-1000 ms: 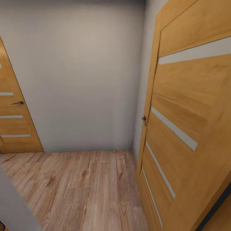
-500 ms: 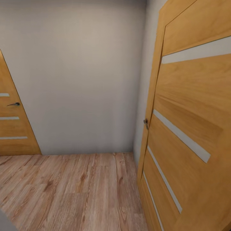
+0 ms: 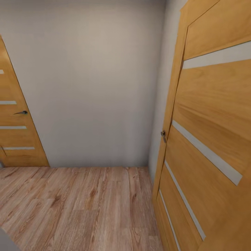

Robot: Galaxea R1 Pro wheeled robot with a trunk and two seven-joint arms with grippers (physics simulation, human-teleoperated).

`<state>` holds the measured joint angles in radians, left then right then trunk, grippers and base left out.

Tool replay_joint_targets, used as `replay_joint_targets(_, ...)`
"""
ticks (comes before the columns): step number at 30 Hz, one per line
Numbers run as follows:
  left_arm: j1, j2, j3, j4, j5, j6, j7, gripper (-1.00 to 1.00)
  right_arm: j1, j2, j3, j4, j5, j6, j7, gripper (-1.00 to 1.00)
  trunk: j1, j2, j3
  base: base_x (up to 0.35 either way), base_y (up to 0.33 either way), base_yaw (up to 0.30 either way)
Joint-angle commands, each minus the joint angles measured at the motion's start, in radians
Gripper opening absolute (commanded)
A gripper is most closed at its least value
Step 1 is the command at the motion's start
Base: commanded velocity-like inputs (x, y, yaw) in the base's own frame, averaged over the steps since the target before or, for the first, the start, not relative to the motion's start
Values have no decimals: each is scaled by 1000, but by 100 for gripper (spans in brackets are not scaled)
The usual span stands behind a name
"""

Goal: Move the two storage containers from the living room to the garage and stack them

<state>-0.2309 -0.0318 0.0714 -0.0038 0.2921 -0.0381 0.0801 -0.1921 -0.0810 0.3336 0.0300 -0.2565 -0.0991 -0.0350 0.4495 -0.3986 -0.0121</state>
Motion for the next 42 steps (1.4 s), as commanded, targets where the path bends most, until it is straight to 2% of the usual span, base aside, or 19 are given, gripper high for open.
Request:
replay_joint_targets(1,-1,0,7,1,0,-3,2,100,-1,0,9,3,-9,-6,0,100,0,-1,-1,1,0,40)
replay_joint_targets(11,-1,-2,7,1,-3,-3,1,100,-1,1,9,4,-9,-5,0,100,0,-1,-1,76,0,6)
replay_joint_targets(42,-1,0,7,1,-4,-3,1,100,-1,0,9,4,-9,-5,0,100,0,-1,-1,317,0,15)
